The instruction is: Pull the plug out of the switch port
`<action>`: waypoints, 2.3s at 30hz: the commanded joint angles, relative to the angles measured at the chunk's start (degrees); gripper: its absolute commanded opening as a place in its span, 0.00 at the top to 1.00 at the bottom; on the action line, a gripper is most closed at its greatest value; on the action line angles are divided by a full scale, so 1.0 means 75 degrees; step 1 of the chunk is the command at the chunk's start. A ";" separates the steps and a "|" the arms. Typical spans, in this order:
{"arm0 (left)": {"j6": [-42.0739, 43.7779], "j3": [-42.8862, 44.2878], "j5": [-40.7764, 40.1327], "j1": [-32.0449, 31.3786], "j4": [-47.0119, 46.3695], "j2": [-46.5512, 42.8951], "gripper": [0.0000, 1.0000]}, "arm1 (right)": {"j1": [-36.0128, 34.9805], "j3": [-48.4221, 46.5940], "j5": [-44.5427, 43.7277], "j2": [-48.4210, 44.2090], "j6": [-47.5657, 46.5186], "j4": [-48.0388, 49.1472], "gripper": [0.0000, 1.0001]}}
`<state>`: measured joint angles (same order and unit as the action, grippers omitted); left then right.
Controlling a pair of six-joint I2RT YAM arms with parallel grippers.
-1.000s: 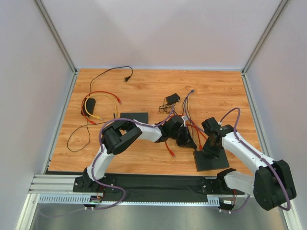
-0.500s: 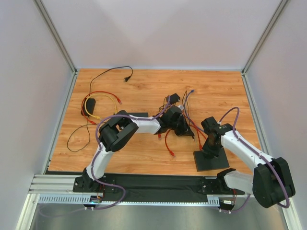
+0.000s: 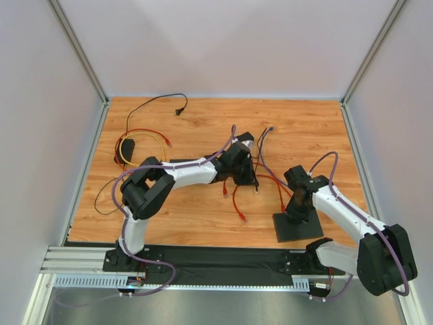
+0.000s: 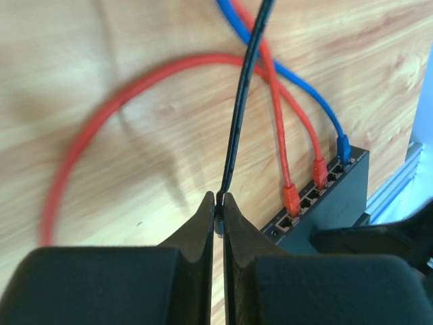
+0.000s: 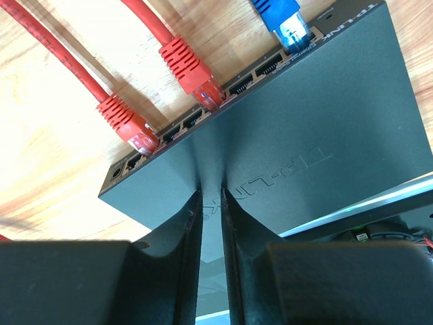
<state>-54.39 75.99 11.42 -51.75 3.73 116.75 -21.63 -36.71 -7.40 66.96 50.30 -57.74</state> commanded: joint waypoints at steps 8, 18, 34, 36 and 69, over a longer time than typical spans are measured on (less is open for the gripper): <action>0.2364 0.1641 0.0524 0.1319 0.2336 -0.0310 0.95 | -0.0058 0.0277 -0.0268 -0.0067 -0.0121 0.0057 0.80; 0.2823 0.3333 0.0926 0.2270 0.3323 0.1097 0.93 | -0.0069 -0.0051 0.0189 -0.0197 -0.0297 0.0151 0.78; 0.2753 0.2304 0.1276 0.2517 0.3020 -0.0458 0.38 | -0.0046 -0.0063 0.0049 -0.0302 -0.0321 -0.0024 0.76; 0.2554 0.1788 0.1407 0.2424 0.2551 -0.0753 0.40 | -0.0023 -0.0074 -0.0091 -0.0326 -0.0239 -0.0153 0.76; -0.1161 -0.0300 0.3259 -0.0612 -0.3673 0.1121 0.60 | 0.1079 0.0324 0.0365 -0.0771 -0.0484 0.0022 0.76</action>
<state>-61.87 71.44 35.66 -55.77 -21.21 122.98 -13.67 -34.63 -4.95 62.04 47.31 -59.27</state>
